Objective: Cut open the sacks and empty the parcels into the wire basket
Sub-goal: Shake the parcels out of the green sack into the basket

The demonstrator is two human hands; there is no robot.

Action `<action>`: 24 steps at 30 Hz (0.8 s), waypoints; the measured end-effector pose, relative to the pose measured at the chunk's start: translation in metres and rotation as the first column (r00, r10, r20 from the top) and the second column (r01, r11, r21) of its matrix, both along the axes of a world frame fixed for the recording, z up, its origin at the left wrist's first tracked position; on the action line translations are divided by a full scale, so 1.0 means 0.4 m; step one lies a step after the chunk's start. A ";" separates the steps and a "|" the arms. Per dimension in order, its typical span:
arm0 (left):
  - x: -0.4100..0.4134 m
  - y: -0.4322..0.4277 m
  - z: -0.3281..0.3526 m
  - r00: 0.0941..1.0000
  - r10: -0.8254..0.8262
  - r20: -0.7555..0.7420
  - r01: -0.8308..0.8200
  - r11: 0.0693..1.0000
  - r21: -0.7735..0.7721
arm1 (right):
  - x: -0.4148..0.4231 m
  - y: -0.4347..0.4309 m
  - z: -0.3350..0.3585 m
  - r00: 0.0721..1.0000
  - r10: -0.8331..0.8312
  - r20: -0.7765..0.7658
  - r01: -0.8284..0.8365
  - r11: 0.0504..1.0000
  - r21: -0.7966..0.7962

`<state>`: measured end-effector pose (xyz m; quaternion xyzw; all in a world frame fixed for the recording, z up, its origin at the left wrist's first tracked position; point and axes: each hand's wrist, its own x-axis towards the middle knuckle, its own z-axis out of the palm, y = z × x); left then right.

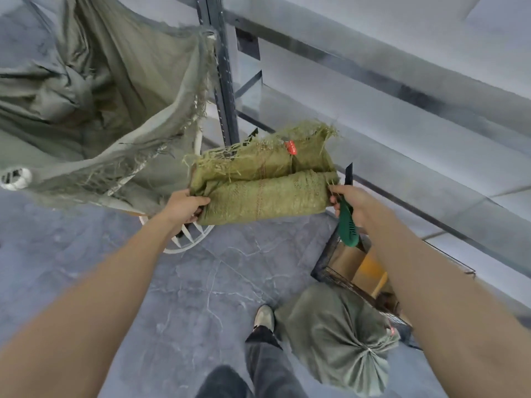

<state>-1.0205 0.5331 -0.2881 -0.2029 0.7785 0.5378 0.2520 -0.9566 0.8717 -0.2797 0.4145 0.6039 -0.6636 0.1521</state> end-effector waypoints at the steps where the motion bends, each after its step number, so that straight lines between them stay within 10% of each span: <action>1: -0.019 0.008 -0.032 1.000 0.004 0.014 -0.004 1.000 0.000 | -0.020 0.004 -0.026 1.000 -0.008 0.013 0.008 1.000 0.000; 24: -0.203 0.036 -1.292 0.920 0.078 0.385 -0.053 0.996 -0.074 | -0.321 -0.075 -1.280 0.947 -0.205 0.248 0.132 0.950 0.281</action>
